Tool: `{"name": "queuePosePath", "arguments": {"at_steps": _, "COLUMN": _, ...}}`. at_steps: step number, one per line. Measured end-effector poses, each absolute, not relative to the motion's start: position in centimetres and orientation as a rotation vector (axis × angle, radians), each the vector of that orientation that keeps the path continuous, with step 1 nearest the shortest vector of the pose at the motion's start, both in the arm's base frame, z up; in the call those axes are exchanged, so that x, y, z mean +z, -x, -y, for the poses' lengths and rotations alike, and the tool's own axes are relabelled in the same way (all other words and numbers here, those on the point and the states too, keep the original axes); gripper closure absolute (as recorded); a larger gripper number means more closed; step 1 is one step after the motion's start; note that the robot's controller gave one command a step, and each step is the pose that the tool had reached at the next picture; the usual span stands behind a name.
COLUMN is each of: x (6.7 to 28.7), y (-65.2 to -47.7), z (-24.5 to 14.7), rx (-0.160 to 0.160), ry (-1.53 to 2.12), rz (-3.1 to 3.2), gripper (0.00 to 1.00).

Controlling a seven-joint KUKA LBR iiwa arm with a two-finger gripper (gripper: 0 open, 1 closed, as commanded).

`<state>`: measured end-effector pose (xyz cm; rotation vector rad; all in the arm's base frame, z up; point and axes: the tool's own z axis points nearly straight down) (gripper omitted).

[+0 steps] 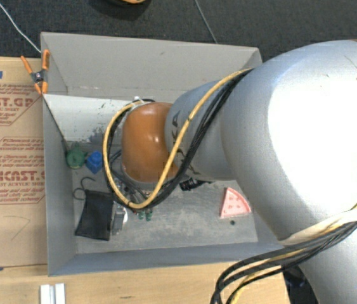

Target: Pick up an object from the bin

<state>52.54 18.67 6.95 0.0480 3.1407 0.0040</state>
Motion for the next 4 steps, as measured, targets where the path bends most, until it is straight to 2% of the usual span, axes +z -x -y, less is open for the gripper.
{"name": "queuePosePath", "arguments": {"at_steps": 4, "x": 6.95, "y": -52.54, "z": -18.66, "rx": 0.004, "ry": -0.049, "rz": -3.141, "gripper": 1.00}}
